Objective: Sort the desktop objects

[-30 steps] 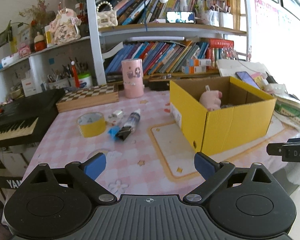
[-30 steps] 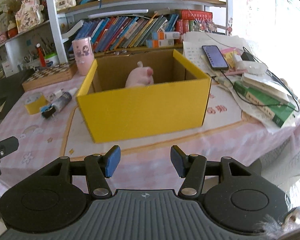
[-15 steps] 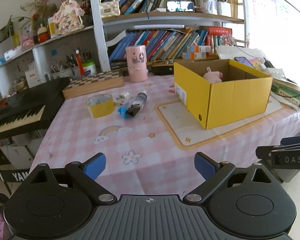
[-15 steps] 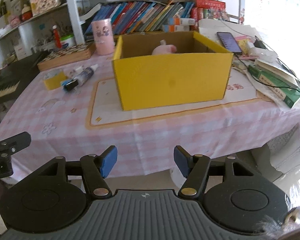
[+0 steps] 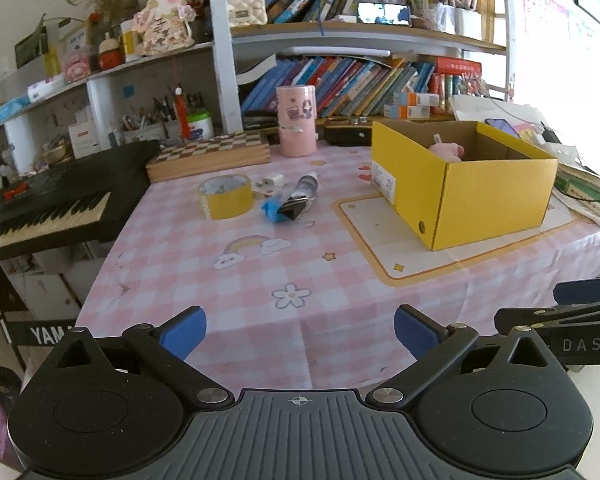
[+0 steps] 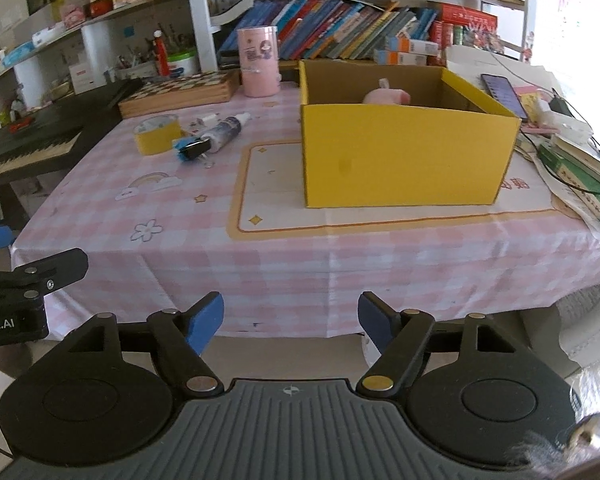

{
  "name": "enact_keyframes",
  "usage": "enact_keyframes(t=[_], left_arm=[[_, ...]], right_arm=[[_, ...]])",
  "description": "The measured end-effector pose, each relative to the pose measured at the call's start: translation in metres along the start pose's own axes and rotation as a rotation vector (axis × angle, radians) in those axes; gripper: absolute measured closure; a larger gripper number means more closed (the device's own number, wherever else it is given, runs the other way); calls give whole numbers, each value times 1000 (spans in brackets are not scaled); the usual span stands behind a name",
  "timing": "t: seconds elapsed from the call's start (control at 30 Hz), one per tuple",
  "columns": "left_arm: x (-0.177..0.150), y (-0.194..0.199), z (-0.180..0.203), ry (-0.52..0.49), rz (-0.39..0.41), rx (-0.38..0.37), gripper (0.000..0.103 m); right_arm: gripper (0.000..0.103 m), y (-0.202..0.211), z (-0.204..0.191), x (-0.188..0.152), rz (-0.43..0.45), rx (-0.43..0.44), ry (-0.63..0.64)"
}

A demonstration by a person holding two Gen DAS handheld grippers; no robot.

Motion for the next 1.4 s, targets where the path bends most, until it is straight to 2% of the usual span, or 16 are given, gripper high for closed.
enact_keyframes(t=[0.73,0.97,1.4], left_arm=[[-7,10,-27,28,20,53,0],[-11,16,-32,-4,34,126,0],[-11,17,-49,28,39,105,0]], right_arm=[[27,-5,-47,8,20,80,118],[27,-4,-57,7,19,91,122],[25,-6,-72,13,19,89,140]])
Point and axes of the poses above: each gripper's, at about its wrist camera, not at the fingertips, and y roughly against the way its jaws point, z to its right, x to its top, the point moved 1 cm from there along -y, roughly the way its jaws point, and after that the axes turned 1 degree about -x, right-handed, at the moved point
